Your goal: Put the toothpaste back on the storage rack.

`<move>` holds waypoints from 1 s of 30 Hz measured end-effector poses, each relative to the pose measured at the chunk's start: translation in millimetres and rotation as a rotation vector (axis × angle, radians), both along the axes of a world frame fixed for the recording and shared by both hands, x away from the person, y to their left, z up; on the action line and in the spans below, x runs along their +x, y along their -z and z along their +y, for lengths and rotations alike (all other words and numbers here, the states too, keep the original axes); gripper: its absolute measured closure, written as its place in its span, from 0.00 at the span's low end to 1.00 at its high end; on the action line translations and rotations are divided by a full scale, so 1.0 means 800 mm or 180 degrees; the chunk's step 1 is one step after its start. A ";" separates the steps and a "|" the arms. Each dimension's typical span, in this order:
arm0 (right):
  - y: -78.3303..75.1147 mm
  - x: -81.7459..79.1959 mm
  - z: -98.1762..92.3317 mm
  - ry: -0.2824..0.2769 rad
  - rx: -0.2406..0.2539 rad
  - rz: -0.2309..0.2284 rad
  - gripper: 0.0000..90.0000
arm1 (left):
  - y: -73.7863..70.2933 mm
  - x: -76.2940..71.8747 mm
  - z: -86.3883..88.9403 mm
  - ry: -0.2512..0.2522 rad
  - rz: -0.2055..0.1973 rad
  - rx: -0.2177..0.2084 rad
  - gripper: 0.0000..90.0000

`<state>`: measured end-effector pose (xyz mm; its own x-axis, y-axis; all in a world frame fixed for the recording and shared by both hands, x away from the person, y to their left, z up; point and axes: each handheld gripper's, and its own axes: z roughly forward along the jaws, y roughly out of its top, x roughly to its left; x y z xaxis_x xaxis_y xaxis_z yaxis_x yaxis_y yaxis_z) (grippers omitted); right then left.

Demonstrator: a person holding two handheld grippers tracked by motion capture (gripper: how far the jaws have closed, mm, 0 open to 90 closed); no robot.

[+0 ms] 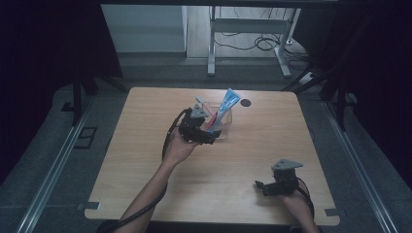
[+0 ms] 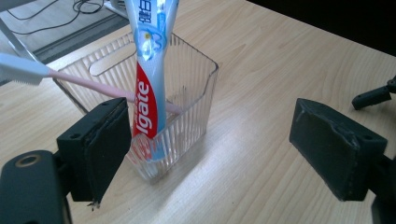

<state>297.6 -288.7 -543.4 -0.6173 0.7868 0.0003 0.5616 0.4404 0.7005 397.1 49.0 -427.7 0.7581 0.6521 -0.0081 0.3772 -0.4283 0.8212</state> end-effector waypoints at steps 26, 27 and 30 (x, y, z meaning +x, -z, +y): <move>0.000 0.000 0.000 0.0004 0.0008 0.0003 0.00 | 0.030 -0.042 0.047 -0.0079 0.0050 -0.0061 0.15; 0.000 0.000 0.000 0.0007 0.0009 0.0002 0.00 | 0.031 -0.043 0.048 -0.0083 0.0057 -0.0071 0.15; 0.000 0.000 0.000 0.0006 0.0010 0.0007 0.00 | 0.037 -0.048 0.054 -0.0085 0.0067 -0.0084 0.15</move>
